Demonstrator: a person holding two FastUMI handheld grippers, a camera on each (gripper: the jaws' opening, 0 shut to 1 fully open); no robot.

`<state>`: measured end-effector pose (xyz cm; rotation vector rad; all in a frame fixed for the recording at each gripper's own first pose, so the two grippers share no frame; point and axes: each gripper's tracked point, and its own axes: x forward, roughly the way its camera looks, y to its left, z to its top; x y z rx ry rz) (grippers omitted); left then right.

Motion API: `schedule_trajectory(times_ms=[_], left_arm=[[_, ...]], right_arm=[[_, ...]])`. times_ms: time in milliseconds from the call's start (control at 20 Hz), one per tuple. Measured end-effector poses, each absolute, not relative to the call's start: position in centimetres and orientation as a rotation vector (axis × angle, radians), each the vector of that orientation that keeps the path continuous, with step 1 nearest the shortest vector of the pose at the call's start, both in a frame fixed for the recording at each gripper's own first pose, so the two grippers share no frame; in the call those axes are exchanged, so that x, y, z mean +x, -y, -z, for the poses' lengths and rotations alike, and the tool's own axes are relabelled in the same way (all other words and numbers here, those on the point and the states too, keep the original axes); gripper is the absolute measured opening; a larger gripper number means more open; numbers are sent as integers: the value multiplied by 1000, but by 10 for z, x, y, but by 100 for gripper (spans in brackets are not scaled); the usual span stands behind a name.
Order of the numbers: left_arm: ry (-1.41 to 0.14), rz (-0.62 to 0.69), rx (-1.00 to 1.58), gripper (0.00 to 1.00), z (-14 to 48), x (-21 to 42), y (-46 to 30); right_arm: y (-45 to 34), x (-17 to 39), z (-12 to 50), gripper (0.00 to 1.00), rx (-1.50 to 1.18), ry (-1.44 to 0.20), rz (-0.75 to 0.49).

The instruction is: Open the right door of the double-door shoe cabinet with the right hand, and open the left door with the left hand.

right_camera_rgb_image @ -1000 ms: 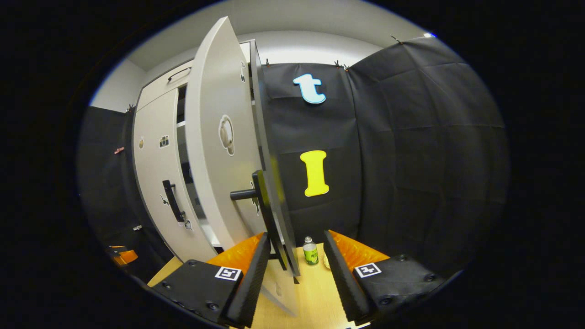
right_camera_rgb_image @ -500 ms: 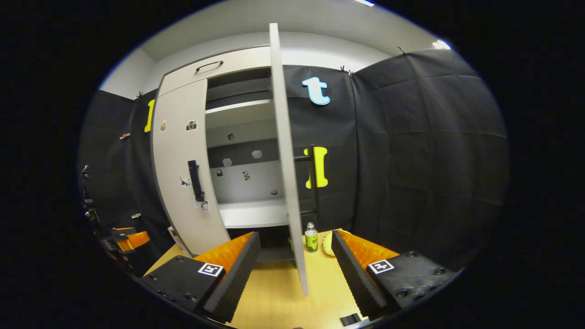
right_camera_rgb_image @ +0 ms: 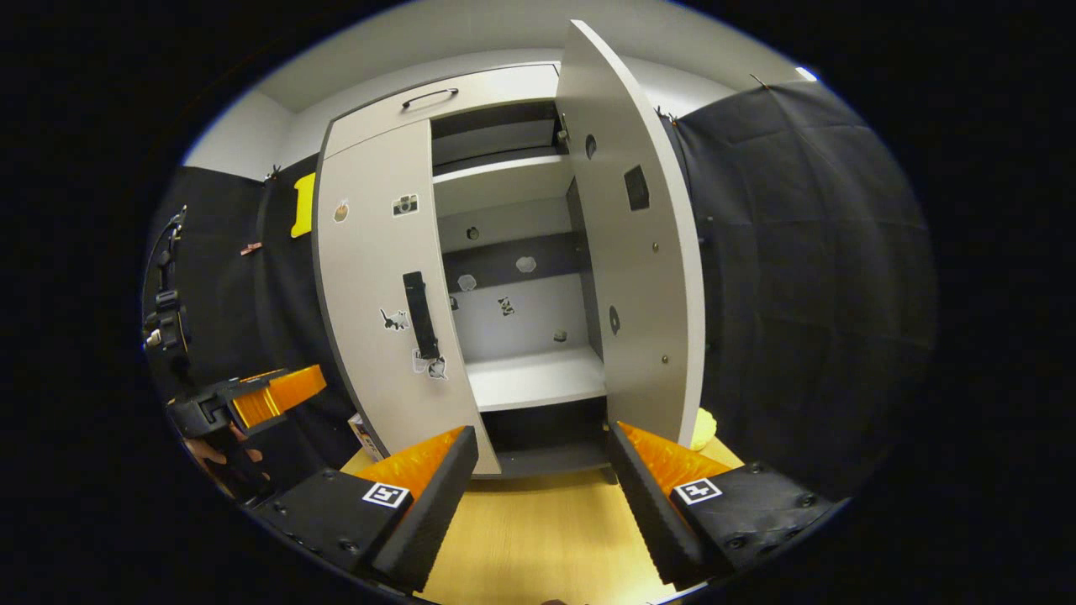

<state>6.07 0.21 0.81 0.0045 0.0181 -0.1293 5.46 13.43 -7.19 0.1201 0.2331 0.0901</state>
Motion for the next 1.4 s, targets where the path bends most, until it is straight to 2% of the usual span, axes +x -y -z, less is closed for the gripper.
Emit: schedule_trajectory(times_ms=[350,400,750,900,950,1200,1250,1400], left_arm=[[-51,158,25,92,-18,147,37],[-62,166,22,95,-17,159,45],[-93,186,60,93,-9,215,77],[-101,159,68,80,-4,228,82],[-106,150,66,71,-2,231,82],[-103,125,43,51,-3,231,90],[-98,112,27,36,-3,234,90],[-90,109,12,33,1,233,89]], right_arm=[[-142,83,92,98,67,-233,-158],[-144,87,95,98,62,-229,-171],[-159,105,113,98,-39,-233,-247],[-164,109,119,99,-25,-251,-273],[-165,109,122,99,-16,-258,-278],[-170,107,138,99,-1,-294,-314],[-171,107,140,99,-3,-300,-323],[-171,104,143,99,10,-308,-337]])
